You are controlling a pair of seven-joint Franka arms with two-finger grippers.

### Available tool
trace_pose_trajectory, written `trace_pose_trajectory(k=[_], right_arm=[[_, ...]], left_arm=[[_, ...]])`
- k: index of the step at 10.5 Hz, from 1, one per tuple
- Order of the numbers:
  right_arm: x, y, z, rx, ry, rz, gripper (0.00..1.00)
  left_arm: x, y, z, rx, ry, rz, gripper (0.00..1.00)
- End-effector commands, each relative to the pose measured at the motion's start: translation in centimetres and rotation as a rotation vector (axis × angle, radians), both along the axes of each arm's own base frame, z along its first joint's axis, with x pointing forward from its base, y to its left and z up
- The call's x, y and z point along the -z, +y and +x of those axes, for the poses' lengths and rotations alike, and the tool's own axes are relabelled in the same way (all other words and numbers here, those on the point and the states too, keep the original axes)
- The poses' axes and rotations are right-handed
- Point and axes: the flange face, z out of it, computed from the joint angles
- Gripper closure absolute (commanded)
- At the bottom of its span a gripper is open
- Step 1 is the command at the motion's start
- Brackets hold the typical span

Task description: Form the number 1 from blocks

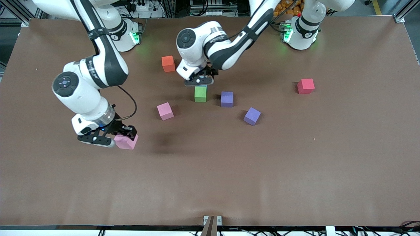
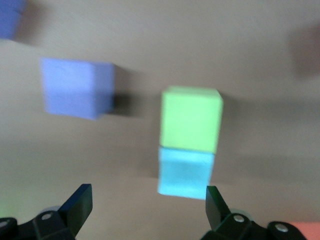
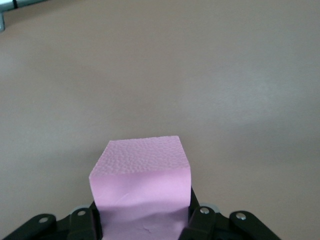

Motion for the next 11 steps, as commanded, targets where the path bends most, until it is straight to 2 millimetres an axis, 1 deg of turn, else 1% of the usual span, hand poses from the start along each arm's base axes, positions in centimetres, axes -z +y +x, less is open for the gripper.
trace_pose_trajectory(k=[1,2,3,4,5,6,7,8,9,10,11], right_arm=[[2.3,4.0,-0.4,-0.045,0.013,0.005,0.60],[3.6,6.0,-1.1,-0.073,0.030,-0.007,0.60],[4.0,7.3,-1.4,-0.060,0.035,-0.013,0.60],[4.6,9.0,-2.0,-0.024,0.047,-0.012,0.60],[5.0,10.7,-2.4,0.022,0.054,-0.005,0.60],[5.6,12.4,-3.0,0.031,0.063,-0.006,0.60],[6.0,13.8,-3.6,0.009,0.069,-0.011,0.60],[6.8,15.3,-4.4,-0.017,0.080,-0.017,0.60],[8.0,17.1,-5.5,-0.041,0.094,-0.024,0.60],[8.7,18.8,-6.3,-0.064,0.098,-0.028,0.60],[9.4,20.1,-7.0,-0.080,0.102,-0.030,0.60]], left_arm=[[-0.5,6.5,6.5,-0.134,-0.010,0.041,0.00],[-0.4,9.4,8.9,-0.185,-0.004,0.049,0.00],[0.3,11.9,10.4,-0.221,0.009,0.062,0.00],[0.7,14.4,11.4,-0.260,0.015,0.074,0.00],[0.9,15.7,12.1,-0.312,0.024,0.077,0.00],[0.9,17.5,13.5,-0.413,0.016,0.086,0.00],[1.0,18.7,14.6,-0.501,0.002,0.082,0.00],[1.7,19.3,14.7,-0.560,-0.013,0.073,0.00],[2.4,20.0,14.4,-0.604,-0.031,0.062,0.00],[2.8,20.2,13.5,-0.631,-0.053,0.048,0.00],[2.9,21.2,13.4,-0.695,-0.075,0.038,0.00]])
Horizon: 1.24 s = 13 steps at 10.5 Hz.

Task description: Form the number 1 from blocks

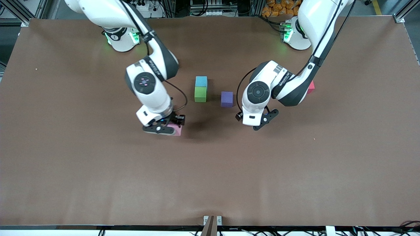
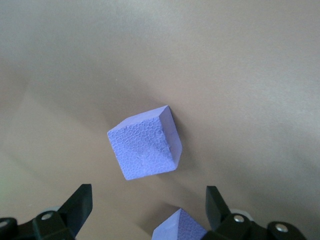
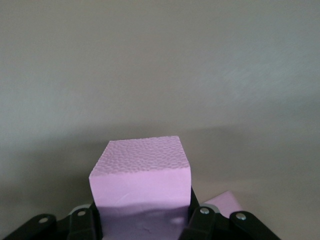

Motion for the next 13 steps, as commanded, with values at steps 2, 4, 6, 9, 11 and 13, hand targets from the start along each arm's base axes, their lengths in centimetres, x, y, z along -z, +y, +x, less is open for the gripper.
trace_pose_trajectory(k=[2,4,6,9,11,13], right_arm=[[2.5,4.7,-2.0,-0.054,0.016,-0.014,0.60],[4.0,6.4,-3.2,-0.077,0.032,-0.023,0.60],[4.8,7.1,-4.0,-0.091,0.042,-0.027,0.60],[6.0,8.9,-5.9,-0.124,0.060,-0.037,0.60],[6.7,9.5,-7.1,-0.119,0.088,-0.027,0.60],[7.8,9.6,-8.4,-0.130,0.109,-0.042,0.60]], left_arm=[[-0.6,2.0,-1.7,-0.173,-0.057,0.018,0.00],[-0.1,2.8,-0.9,-0.299,-0.072,0.023,0.00],[0.7,3.6,0.3,-0.432,-0.104,-0.002,0.00],[2.4,3.0,-1.0,-0.459,-0.114,-0.003,0.00],[4.2,2.6,-2.4,-0.417,-0.115,0.020,0.00],[6.0,2.7,-3.3,-0.371,-0.126,0.052,0.00]])
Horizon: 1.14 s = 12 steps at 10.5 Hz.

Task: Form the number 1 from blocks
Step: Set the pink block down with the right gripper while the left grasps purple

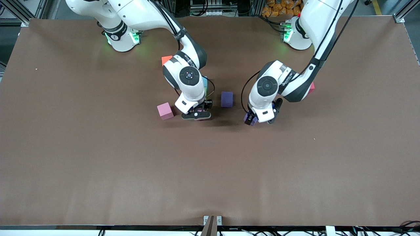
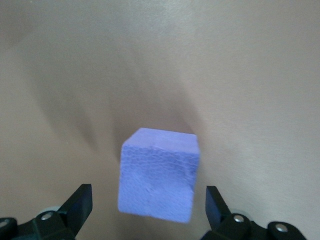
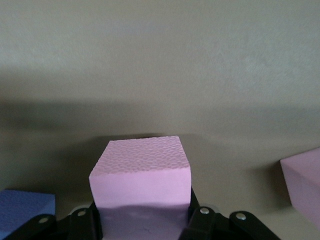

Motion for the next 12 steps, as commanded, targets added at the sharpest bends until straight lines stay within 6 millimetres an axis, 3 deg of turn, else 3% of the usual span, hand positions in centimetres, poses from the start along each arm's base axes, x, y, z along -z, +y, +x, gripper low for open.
trace_pose_trajectory(k=[1,9,10,11,12], right_arm=[[1.3,-0.1,-1.2,0.016,0.030,-0.015,0.60],[2.4,1.0,-3.6,0.004,0.054,-0.034,0.60],[2.5,1.1,-3.7,0.008,0.058,-0.036,0.59],[2.4,1.1,-3.7,0.015,0.056,-0.034,0.56],[2.4,1.1,-3.7,0.016,0.056,-0.034,0.54]], left_arm=[[1.3,0.3,-0.6,0.018,-0.026,0.022,0.00],[2.6,0.6,-0.1,0.051,-0.051,0.010,0.00],[2.6,0.8,0.1,0.066,-0.050,0.008,0.37],[2.8,1.2,0.2,0.103,-0.043,0.005,0.89],[3.0,1.2,0.2,0.115,-0.040,0.005,1.00]])
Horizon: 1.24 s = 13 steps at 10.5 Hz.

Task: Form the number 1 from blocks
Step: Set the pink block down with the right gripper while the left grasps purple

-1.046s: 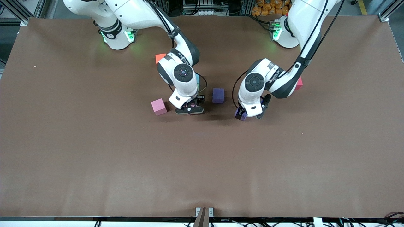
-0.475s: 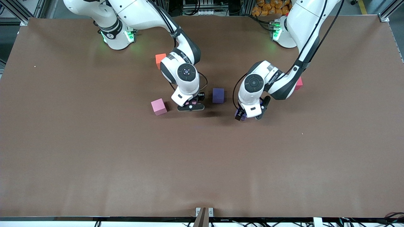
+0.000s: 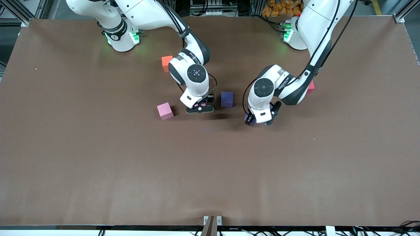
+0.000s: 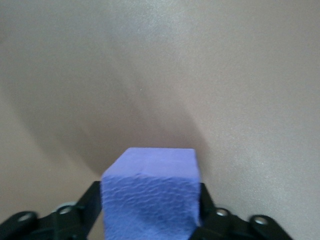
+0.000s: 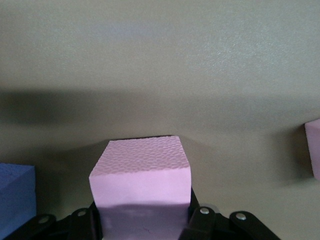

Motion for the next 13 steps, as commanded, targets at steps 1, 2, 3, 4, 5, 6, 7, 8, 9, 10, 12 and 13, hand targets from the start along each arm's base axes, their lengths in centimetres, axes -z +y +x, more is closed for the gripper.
trace_pose_trajectory(k=[1,2,3,4,5,6,7,8,9,10,12,13], right_arm=[[-0.1,0.1,-0.5,0.026,0.009,0.006,0.50],[-0.2,0.1,-0.5,0.026,0.011,0.005,0.44],[-0.4,0.1,-0.5,0.028,0.010,0.006,0.21],[-0.9,0.1,-0.3,0.049,0.005,0.009,0.09],[-1.7,0.0,0.0,0.058,-0.003,0.018,0.05],[-2.9,-0.3,0.4,0.064,-0.011,0.027,0.03],[-4.2,-1.4,1.3,0.085,-0.009,0.029,0.03],[-5.8,-2.7,2.2,0.108,-0.015,0.035,0.03],[-7.5,-4.8,3.5,0.146,-0.026,0.046,0.03],[-9.2,-7.4,5.5,0.196,-0.038,0.058,0.03],[-11.3,-13.7,9.8,0.318,-0.051,0.068,0.04],[-11.5,-16.6,11.3,0.374,-0.044,0.061,0.04]], left_arm=[[0.2,0.4,0.0,0.044,-0.012,0.001,1.00],[0.2,0.4,0.0,0.045,-0.013,0.002,1.00],[0.1,0.4,0.0,0.047,-0.013,0.003,1.00],[-0.1,0.3,0.0,0.057,-0.014,0.002,1.00],[-0.1,0.2,-0.2,0.086,-0.010,0.003,1.00],[-0.3,0.2,-0.1,0.098,-0.012,0.001,1.00],[-0.9,-0.2,-0.2,0.115,-0.020,-0.003,1.00],[-2.5,-0.3,0.1,0.138,-0.044,-0.010,1.00],[-3.6,-0.2,0.1,0.177,-0.044,-0.004,1.00],[-4.8,-0.6,-0.1,0.214,-0.041,-0.003,1.00],[-7.1,-1.9,-1.0,0.236,-0.051,-0.013,1.00],[-7.9,-2.4,-1.3,0.246,-0.059,-0.018,1.00]])
